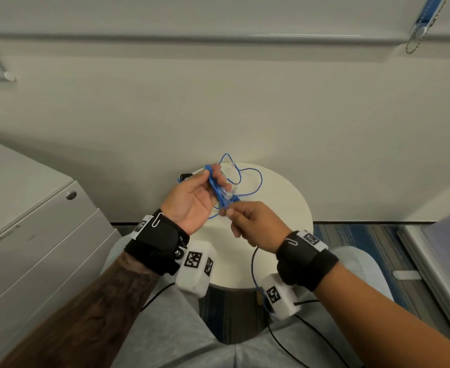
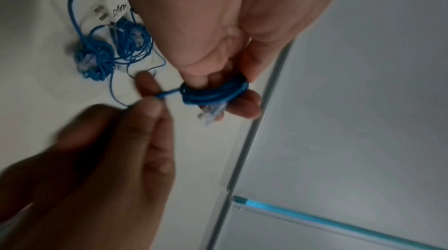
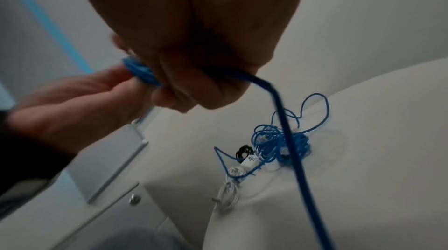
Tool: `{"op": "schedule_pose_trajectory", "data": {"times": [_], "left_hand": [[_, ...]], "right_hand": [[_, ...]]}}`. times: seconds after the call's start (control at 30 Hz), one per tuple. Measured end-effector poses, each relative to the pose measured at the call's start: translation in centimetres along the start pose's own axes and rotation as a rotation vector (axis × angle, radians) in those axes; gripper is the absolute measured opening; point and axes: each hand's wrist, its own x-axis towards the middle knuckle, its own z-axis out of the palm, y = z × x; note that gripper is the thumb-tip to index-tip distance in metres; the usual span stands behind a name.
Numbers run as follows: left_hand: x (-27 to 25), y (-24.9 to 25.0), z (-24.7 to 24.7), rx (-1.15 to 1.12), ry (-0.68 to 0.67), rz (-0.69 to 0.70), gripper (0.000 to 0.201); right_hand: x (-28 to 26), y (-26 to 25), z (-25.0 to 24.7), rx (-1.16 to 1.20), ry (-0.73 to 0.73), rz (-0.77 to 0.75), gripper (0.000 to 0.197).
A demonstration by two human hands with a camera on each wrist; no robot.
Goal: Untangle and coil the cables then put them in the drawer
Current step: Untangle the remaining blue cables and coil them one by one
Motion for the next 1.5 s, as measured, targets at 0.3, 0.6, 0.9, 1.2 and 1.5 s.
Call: {"op": "schedule_pose_trajectory", "data": {"times": [0.3,0.6,0.9,1.2,1.5], "left_hand": [[1.1,-0.9,-1.8,0.408,0.219,0.226,0.024],[-0.5,-3.1,-2.0,0.917,0.012,0.105,0.029],[-1.5,-1.8,0.6,0.586,-0.113,-0.029,0.030],[0.1,0.8,1.0,-0.066,0.032,0.095,0.024],[1.7,-0.4,-1.6,0.264,0.239,0.278,0.022]], "right_hand": [[-1.0,-2.2,0.0,-0.355,-0.059,-0.193,0.031],[0.3,-3.3,-4.0,-0.332,0.076,-0.281,0.015],[1.5,-1.6,-5.1,-0.069,0.188,-0.204,0.013],[0.5,-0.6,-0.7,-0.001,0.031,-0.031,0.024],[-0.9,-2.5,-0.6,-0.386,-0.070,-0.165,0.029]]}}
